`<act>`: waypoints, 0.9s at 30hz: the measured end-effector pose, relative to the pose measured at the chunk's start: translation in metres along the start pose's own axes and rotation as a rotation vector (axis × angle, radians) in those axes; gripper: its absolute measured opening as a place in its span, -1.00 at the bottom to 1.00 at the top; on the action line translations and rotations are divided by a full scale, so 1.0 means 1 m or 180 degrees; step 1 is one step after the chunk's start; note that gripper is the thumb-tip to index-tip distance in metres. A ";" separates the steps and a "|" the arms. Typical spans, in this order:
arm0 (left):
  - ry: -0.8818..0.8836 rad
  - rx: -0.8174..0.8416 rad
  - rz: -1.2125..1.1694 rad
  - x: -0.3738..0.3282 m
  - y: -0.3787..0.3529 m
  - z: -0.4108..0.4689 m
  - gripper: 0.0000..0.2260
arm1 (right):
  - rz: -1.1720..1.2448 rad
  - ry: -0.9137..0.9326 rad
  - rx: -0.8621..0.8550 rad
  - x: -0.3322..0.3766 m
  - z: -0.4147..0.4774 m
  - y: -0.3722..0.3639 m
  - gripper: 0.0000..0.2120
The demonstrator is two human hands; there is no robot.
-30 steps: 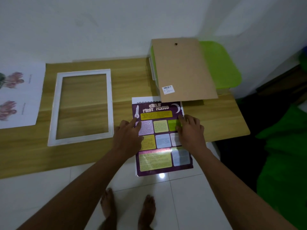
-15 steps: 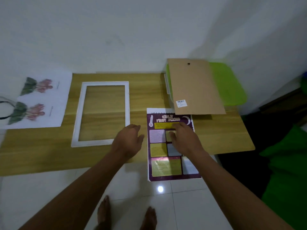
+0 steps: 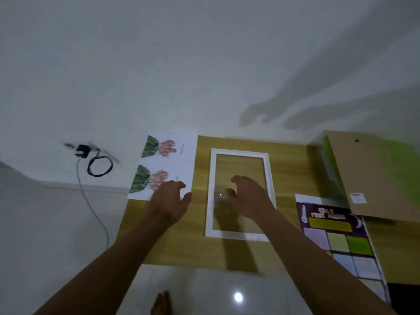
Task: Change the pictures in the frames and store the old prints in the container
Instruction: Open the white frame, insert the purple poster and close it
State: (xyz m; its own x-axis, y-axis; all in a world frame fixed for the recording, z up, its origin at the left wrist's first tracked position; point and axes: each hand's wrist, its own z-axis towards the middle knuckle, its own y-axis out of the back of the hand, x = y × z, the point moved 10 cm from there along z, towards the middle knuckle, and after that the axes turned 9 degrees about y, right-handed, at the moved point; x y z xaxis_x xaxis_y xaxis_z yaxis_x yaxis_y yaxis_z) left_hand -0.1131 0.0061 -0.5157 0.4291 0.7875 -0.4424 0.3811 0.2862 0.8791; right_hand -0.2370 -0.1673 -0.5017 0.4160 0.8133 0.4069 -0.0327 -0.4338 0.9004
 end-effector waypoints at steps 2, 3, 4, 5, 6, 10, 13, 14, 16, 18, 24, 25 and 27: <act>0.0044 -0.0074 -0.0147 0.042 0.015 0.018 -0.57 | 0.0066 -0.0021 0.0047 0.029 0.027 -0.023 -0.66; 0.0067 -0.0135 -0.0208 0.061 0.021 0.028 -0.55 | 0.0090 -0.0021 0.0093 0.043 0.042 -0.035 -0.66; 0.0103 -0.0194 -0.0257 0.080 0.026 0.037 -0.55 | 0.0104 -0.0018 0.0131 0.054 0.055 -0.048 -0.67; 0.0177 -0.0229 -0.0268 0.096 0.029 0.046 -0.57 | 0.0110 -0.0013 0.0155 0.064 0.068 -0.060 -0.68; 0.0237 -0.0228 -0.0237 0.111 0.029 0.056 -0.60 | 0.0110 -0.0016 0.0165 0.071 0.079 -0.071 -0.68; 0.0426 -0.0143 -0.0156 0.147 0.026 0.084 -0.51 | 0.0086 -0.0208 0.0162 0.085 0.112 -0.105 -0.58; 0.0672 -0.0035 -0.0347 0.162 0.020 0.092 -0.50 | -0.0087 -0.0334 0.0178 0.091 0.120 -0.122 -0.54; 0.0684 -0.0053 -0.0439 0.164 0.019 0.093 -0.55 | -0.0140 -0.0355 0.0138 0.094 0.121 -0.124 -0.53; 0.0749 -0.0155 -0.0636 0.168 0.023 0.094 -0.62 | -0.0137 -0.0389 0.0050 0.095 0.123 -0.125 -0.53; 0.0844 -0.0241 -0.0887 0.172 0.028 0.096 -0.60 | -0.0014 -0.0427 -0.0032 0.095 0.125 -0.123 -0.54; 0.0895 0.0044 -0.1291 0.180 0.030 0.104 -0.78 | 0.0086 -0.0519 -0.0027 0.101 0.127 -0.124 -0.57; 0.0875 0.0148 -0.1423 0.180 0.028 0.104 -0.79 | 0.0094 -0.0542 -0.0034 0.101 0.127 -0.124 -0.58; 0.0753 0.0226 -0.1640 0.177 0.029 0.103 -0.81 | 0.0316 -0.0657 -0.0095 0.102 0.128 -0.122 -0.59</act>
State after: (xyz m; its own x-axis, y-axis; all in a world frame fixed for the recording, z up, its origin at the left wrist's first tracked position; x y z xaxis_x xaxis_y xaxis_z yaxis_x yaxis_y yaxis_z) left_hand 0.0581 0.0982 -0.5865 -0.0187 0.6591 -0.7518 0.5501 0.6347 0.5427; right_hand -0.0746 -0.0816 -0.5895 0.5863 0.6693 0.4564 -0.1084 -0.4935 0.8630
